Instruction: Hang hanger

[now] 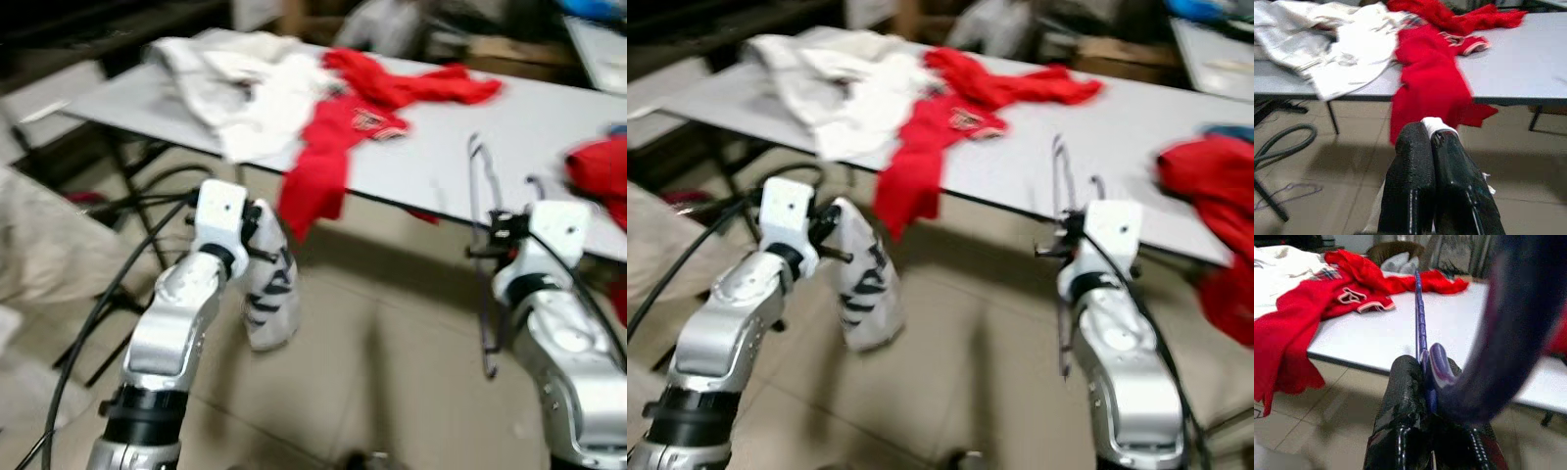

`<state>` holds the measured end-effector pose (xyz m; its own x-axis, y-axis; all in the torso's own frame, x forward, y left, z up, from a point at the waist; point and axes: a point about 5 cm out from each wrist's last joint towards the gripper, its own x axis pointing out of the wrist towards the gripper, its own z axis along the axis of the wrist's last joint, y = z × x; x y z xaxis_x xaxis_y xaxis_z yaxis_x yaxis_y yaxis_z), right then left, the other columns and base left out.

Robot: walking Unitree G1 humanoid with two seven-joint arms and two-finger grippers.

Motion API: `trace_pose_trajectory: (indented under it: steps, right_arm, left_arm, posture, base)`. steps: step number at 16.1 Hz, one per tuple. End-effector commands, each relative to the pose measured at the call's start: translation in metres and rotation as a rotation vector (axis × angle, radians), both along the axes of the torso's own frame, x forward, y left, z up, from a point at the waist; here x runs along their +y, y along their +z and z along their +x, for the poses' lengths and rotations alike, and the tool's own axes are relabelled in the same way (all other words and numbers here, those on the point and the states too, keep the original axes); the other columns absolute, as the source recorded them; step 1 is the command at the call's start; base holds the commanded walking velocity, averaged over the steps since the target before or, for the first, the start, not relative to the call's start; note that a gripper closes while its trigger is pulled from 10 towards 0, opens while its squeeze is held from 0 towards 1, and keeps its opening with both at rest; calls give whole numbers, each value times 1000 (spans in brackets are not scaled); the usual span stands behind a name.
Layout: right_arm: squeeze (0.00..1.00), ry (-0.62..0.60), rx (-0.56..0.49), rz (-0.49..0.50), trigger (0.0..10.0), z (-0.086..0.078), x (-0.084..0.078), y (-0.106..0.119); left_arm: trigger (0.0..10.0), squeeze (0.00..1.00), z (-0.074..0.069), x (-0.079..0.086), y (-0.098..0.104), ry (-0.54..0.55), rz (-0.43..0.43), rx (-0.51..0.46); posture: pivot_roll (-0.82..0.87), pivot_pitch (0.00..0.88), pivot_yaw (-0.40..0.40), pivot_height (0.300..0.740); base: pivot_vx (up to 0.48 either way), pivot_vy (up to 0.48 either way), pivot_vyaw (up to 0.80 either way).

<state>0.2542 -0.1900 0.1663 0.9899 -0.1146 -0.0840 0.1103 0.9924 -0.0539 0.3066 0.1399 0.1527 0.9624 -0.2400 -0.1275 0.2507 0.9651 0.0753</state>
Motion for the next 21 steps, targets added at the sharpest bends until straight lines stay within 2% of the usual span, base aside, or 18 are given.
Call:
trace_pose_trajectory:
  steps: [1,2,3,6,9,12,14,16,19,21]
  right_arm:
    - [0,-7,0,37,10000,-4,-4,4]
    - [0,8,6,49,10000,-5,-3,4]
    - [0,42,21,13,10000,-4,-3,0]
    - [0,15,8,12,10000,-8,-6,1]
    - [0,-34,-8,22,10000,-11,-13,5]
    - [0,-9,-2,9,10000,-7,-12,3]
    - [0,-7,-11,10,10000,-7,-11,4]
    - [0,-24,-22,13,10000,-7,-15,6]
    - [0,1,-19,-16,10000,-3,-15,6]
    - [0,9,-17,-20,10000,-3,-15,6]
  left_arm:
    - [10000,0,1,-6,8,-26,-22,-39]
    - [10000,0,0,-9,11,-35,-37,-56]
    - [10000,0,-3,-10,13,-39,-18,-67]
    - [10000,0,-6,-6,7,-65,-32,-53]
    - [10000,0,0,-16,11,-115,-29,-56]
    - [10000,0,3,-12,15,-76,-73,-50]
    - [10000,0,3,-10,13,-96,-55,-59]
    - [10000,0,7,-14,17,-107,-61,-73]
    - [10000,0,4,-17,20,-128,-80,-85]
    - [10000,0,6,-14,17,-100,-77,-78]
  posture:
    - [37,0,10,740]
    - [49,0,4,740]
    - [61,0,-5,740]
    - [20,0,20,740]
    - [10,0,27,740]
    - [33,0,18,740]
    - [21,0,21,740]
    - [24,0,13,740]
    - [31,0,5,740]
    - [29,0,5,740]
  base:
    - [0,0,-800]
    - [0,0,-800]
    - [0,0,-800]
    - [0,0,-800]
    - [0,0,-800]
    - [253,0,-710]
    - [291,0,0]
    - [307,0,0]
    - [360,0,0]
    - [388,0,0]
